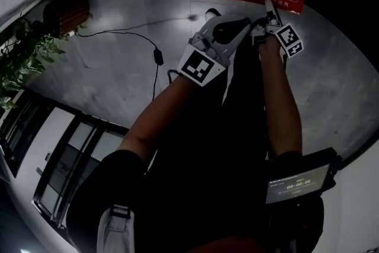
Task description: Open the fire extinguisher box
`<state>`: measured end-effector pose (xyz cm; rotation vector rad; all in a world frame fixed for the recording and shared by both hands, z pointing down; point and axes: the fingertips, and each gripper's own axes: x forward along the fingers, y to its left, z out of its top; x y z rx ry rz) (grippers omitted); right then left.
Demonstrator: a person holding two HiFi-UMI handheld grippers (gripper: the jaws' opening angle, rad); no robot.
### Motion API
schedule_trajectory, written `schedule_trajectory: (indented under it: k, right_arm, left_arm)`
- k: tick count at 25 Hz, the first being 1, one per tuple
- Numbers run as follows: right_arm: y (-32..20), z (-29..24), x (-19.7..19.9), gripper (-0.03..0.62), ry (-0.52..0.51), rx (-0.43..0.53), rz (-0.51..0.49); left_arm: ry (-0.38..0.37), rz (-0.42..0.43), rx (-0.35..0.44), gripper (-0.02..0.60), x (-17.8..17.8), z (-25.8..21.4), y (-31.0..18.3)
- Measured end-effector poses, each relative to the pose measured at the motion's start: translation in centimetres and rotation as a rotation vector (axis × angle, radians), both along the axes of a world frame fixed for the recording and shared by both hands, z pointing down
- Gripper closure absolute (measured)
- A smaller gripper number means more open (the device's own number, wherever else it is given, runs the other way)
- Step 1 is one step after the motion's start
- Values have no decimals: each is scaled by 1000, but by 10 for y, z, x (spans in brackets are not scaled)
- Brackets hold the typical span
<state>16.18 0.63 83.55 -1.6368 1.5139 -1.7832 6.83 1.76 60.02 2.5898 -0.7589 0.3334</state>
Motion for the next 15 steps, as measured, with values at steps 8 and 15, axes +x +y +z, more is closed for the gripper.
schedule_trajectory:
  k: [8,15]
  right_arm:
    - [5,5,5,430,-52,-55,86]
    - [8,4,8,447,-87,-68,123]
  left_arm:
    - [0,16,41,569,13,-2,-14]
    - [-13,5,21,569,10,8,-9]
